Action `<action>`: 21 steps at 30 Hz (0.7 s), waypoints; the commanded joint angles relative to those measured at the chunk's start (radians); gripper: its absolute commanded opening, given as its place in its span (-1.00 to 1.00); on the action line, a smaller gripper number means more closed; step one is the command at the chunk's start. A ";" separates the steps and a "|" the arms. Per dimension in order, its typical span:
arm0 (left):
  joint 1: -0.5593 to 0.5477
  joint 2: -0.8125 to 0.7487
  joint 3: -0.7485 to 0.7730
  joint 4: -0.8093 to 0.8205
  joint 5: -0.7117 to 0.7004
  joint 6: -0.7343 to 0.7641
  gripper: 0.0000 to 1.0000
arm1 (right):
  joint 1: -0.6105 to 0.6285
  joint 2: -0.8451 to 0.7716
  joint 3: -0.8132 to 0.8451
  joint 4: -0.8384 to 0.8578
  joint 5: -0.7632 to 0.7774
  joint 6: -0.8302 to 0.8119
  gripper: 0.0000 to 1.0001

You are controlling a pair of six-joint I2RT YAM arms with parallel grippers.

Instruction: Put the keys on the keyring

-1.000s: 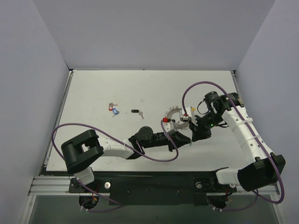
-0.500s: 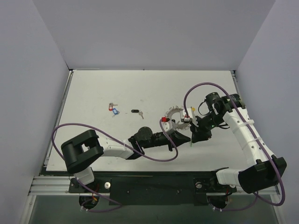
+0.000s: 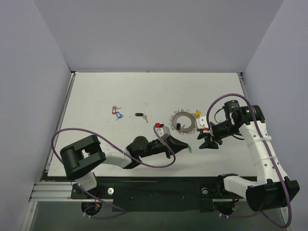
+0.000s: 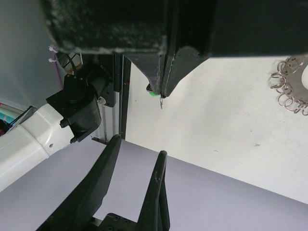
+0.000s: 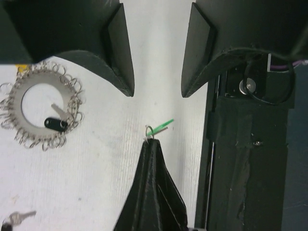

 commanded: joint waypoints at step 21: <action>0.004 -0.044 0.034 0.376 0.035 -0.025 -1.00 | -0.002 0.070 -0.080 -0.263 -0.214 -0.207 -0.56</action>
